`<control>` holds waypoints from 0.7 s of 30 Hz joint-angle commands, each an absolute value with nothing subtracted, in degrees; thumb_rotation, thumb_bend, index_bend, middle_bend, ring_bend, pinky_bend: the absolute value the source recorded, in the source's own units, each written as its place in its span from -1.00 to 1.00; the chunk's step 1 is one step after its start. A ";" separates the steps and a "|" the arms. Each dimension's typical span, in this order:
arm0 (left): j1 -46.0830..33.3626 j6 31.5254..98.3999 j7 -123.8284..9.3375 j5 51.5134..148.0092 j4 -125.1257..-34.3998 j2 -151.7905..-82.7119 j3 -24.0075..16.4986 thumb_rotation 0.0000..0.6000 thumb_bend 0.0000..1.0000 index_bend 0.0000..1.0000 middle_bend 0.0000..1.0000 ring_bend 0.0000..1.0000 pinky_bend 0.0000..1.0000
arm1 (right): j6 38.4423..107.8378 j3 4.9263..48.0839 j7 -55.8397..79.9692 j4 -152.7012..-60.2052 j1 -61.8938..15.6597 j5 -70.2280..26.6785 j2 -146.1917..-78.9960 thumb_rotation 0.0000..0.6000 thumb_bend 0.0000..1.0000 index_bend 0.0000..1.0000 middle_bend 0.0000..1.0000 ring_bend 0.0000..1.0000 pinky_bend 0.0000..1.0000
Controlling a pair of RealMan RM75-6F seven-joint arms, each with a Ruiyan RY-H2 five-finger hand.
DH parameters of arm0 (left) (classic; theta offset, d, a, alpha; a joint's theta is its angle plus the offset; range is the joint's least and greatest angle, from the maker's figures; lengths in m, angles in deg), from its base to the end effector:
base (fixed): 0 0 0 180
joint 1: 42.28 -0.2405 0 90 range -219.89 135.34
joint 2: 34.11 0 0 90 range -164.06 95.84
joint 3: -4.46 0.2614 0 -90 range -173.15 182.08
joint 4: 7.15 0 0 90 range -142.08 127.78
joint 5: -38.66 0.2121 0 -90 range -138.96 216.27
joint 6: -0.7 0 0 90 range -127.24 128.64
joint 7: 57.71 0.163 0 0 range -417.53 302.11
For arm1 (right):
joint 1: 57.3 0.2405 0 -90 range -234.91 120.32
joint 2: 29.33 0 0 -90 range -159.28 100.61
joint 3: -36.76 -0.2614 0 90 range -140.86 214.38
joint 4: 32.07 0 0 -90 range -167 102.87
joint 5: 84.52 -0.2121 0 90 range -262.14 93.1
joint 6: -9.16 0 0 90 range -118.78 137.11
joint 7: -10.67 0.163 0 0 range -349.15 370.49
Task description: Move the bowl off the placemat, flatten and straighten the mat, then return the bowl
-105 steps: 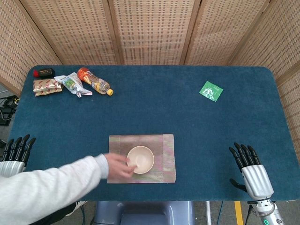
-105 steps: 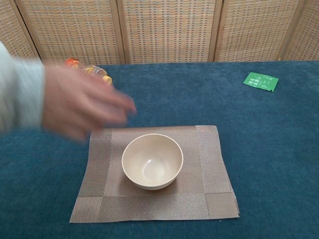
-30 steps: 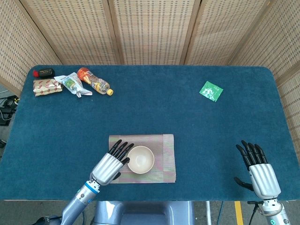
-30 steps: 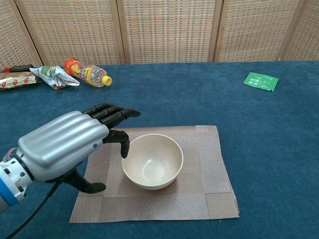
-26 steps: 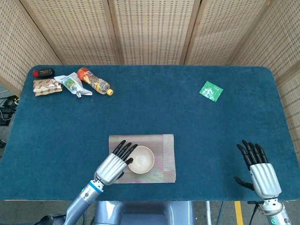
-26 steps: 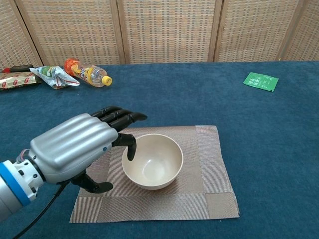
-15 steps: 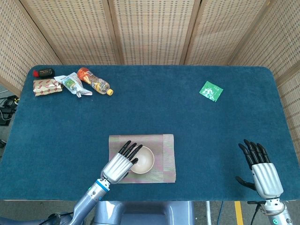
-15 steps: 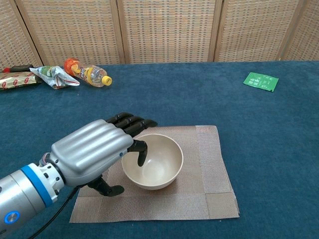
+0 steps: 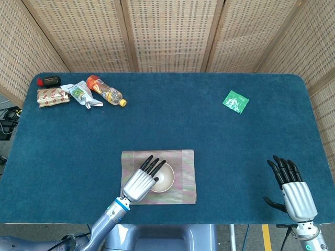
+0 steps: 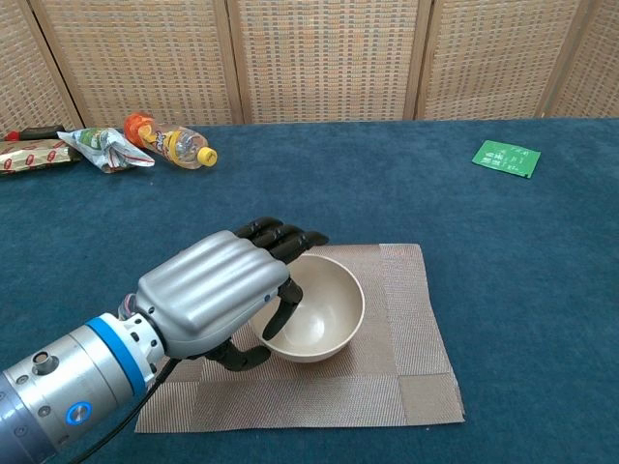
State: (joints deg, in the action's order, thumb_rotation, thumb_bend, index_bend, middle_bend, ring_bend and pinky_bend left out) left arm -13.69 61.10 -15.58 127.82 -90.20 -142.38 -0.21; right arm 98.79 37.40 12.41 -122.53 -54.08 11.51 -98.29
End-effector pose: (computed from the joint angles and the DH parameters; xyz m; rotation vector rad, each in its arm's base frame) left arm -0.0939 0.2389 -0.1169 -2.0949 -0.5215 -1.0026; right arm -0.2941 -0.1765 0.1271 1.4802 -0.9036 1.0549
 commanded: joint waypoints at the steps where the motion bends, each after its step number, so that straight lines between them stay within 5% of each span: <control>1: -13.59 61.28 -15.56 127.29 -89.88 -142.35 -0.23 1.00 -0.32 0.43 -1.00 -1.00 -1.00 | 98.90 37.44 12.44 -122.59 -54.12 11.64 -98.25 1.00 -0.65 -1.00 -1.00 -1.00 -1.00; 21: -16.18 69.51 -23.35 128.93 -92.19 -130.43 1.40 1.00 -0.22 0.53 -1.00 -1.00 -1.00 | 99.18 37.67 11.50 -122.86 -54.28 12.32 -98.26 1.00 -0.65 -1.00 -1.00 -1.00 -1.00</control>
